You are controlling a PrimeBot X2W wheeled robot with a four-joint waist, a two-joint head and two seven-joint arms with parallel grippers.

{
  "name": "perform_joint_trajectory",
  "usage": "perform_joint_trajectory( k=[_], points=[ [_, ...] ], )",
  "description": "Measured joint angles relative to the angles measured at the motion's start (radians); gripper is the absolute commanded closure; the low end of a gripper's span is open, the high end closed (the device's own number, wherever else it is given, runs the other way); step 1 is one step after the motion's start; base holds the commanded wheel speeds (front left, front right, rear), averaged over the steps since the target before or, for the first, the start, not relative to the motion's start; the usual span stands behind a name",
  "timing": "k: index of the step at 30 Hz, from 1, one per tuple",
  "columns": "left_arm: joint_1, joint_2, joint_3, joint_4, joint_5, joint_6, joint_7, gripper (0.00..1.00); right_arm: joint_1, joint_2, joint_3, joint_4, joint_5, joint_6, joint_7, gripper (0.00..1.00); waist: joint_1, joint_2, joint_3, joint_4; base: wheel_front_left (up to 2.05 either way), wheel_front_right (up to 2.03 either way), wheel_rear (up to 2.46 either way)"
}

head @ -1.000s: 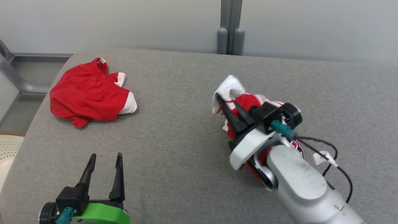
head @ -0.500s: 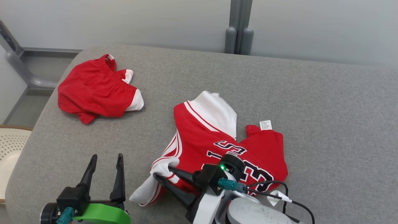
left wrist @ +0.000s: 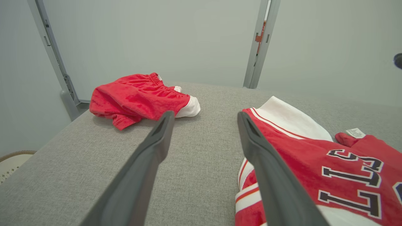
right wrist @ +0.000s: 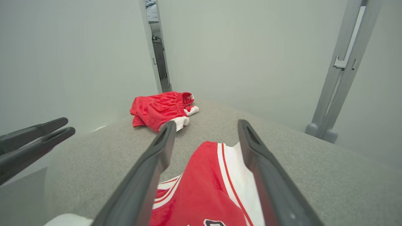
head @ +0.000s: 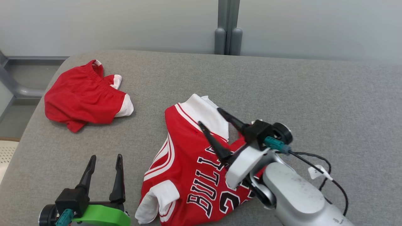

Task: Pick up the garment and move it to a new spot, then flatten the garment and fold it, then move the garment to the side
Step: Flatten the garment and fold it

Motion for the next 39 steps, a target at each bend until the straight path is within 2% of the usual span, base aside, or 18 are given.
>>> perform_joint_trajectory(
  k=[7,12,15,27,33,34,35,36,39],
  points=[
    [0.002,-0.001,0.004,-0.004,0.006,0.0,0.0,0.0,0.113,-0.086,-0.226,-0.005,-0.065,0.0,0.0,0.0,0.0,0.0,-0.006,-0.012,0.0,0.0,0.0],
    [0.003,-0.002,0.006,-0.008,0.007,0.0,0.0,0.0,0.138,-0.122,-0.326,0.052,-0.098,0.0,0.0,0.0,0.0,0.0,-0.003,-0.014,0.0,0.0,0.0],
    [0.002,-0.001,0.005,-0.01,0.009,-0.001,0.0,0.0,0.119,-0.123,-0.336,0.11,-0.114,0.0,0.0,0.0,0.0,0.0,0.005,-0.013,0.0,0.0,0.0],
    [-0.018,-0.002,-0.009,-0.008,0.009,-0.002,0.0,0.0,-0.014,-0.093,-0.312,0.47,-0.094,0.0,0.023,0.0,0.0,0.0,0.04,0.036,0.0,0.0,0.0],
    [-0.023,-0.003,-0.01,-0.007,0.008,-0.002,0.0,0.0,-0.047,-0.07,-0.274,0.582,-0.058,0.0,0.033,0.0,0.0,0.0,0.06,0.06,0.0,0.0,0.0],
    [-0.025,-0.003,-0.011,-0.007,0.008,-0.002,0.0,0.0,-0.053,-0.066,-0.269,0.599,-0.047,0.0,0.04,0.51,0.0,0.0,0.064,0.064,0.0,0.0,0.0],
    [-0.027,-0.004,-0.011,-0.007,0.008,-0.002,0.0,0.0,-0.059,-0.062,-0.264,0.607,-0.037,0.0,0.044,0.96,0.0,0.0,0.067,0.066,0.0,0.0,0.0],
    [-0.029,-0.004,-0.012,-0.007,0.008,-0.003,0.0,0.0,-0.066,-0.059,-0.256,0.616,-0.026,0.0,0.049,1.0,0.0,0.0,0.07,0.069,0.0,0.0,0.0],
    [-0.03,-0.006,-0.01,-0.006,0.007,-0.003,0.0,0.0,-0.082,-0.053,-0.237,0.619,0.008,0.0,0.04,1.0,0.0,0.0,0.075,0.071,0.0,0.0,0.0]
  ],
)
